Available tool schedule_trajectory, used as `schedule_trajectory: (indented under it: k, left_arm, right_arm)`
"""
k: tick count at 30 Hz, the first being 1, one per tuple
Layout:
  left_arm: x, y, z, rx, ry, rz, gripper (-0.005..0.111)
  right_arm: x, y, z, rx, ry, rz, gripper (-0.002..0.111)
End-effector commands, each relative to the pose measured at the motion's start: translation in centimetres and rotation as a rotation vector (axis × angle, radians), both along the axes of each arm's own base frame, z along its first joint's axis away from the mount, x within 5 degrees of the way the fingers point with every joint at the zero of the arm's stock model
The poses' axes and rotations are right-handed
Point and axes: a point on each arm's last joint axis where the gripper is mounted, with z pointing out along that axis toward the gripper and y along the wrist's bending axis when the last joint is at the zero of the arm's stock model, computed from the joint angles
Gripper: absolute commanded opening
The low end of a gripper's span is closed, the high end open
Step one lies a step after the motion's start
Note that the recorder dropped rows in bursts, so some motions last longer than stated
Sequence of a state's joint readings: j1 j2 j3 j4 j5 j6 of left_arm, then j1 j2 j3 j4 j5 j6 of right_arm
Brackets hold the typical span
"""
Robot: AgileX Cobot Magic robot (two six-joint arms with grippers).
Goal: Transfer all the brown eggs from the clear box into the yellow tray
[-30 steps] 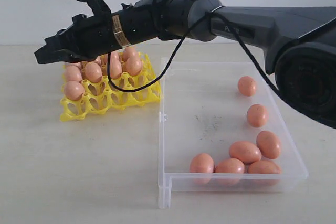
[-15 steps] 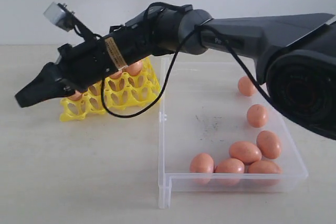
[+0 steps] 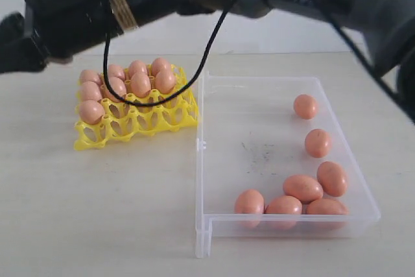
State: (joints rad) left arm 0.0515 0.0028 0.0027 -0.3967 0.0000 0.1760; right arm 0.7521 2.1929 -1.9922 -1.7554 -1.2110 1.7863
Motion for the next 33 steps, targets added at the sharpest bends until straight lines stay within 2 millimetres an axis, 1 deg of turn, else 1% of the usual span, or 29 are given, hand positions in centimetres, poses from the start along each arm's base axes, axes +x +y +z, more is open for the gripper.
schedule_trajectory:
  k: [1,5,9,13,17,19,22,25,27,29,30,32,33]
  left_arm:
    - [0.0,0.0,0.1,0.006,-0.005,-0.004,0.004]
    - [0.0,0.0,0.1,0.006,-0.005,-0.004,0.004]
    - [0.0,0.0,0.1,0.006,-0.005,-0.004,0.004]
    - [0.0,0.0,0.1,0.006,-0.005,-0.004,0.004]
    - [0.0,0.0,0.1,0.006,-0.005,-0.004,0.004]
    - [0.0,0.0,0.1,0.006,-0.005,-0.004,0.004]
    - [0.0,0.0,0.1,0.006,-0.005,-0.004,0.004]
    - [0.0,0.0,0.1,0.006,-0.005,-0.004,0.004]
    - [0.0,0.0,0.1,0.006,-0.005,-0.004,0.004]
    - [0.0,0.0,0.1,0.006,-0.005,-0.004,0.004]
    - [0.0,0.0,0.1,0.006,-0.005,-0.004,0.004]
    - [0.0,0.0,0.1,0.006,-0.005,-0.004,0.004]
    - [0.0,0.0,0.1,0.006,-0.005,-0.004,0.004]
  right_arm:
    - [-3.6,-1.5,7.3,0.135,-0.144,0.046,0.0]
    - [-5.7,-3.3,11.5,0.189,-0.186,0.047,0.0]
    - [-7.4,-5.0,14.6,0.234,-0.221,0.043,0.0]
    - [-9.5,-7.0,18.2,0.316,-0.169,0.045,0.0]
    - [-11.9,-9.3,20.8,0.286,-0.184,0.027,0.0]
    - [-12.8,-10.3,21.5,0.278,-0.147,0.022,0.0]
    - [-14.8,-11.8,22.5,0.291,-0.152,0.032,0.0]
    - [-16.9,-12.9,22.4,0.281,-0.131,0.061,0.0]
    - [-18.7,-13.5,22.7,0.309,-0.173,0.099,0.0]
    - [-20.3,-13.6,23.3,0.384,-0.244,0.161,0.0]
    - [-21.3,-13.3,23.4,0.434,-0.283,0.203,0.0]
    - [-22.6,-12.3,23.3,0.498,-0.416,0.225,0.0]
    - [-23.3,-11.5,23.2,0.504,-0.413,0.217,0.0]
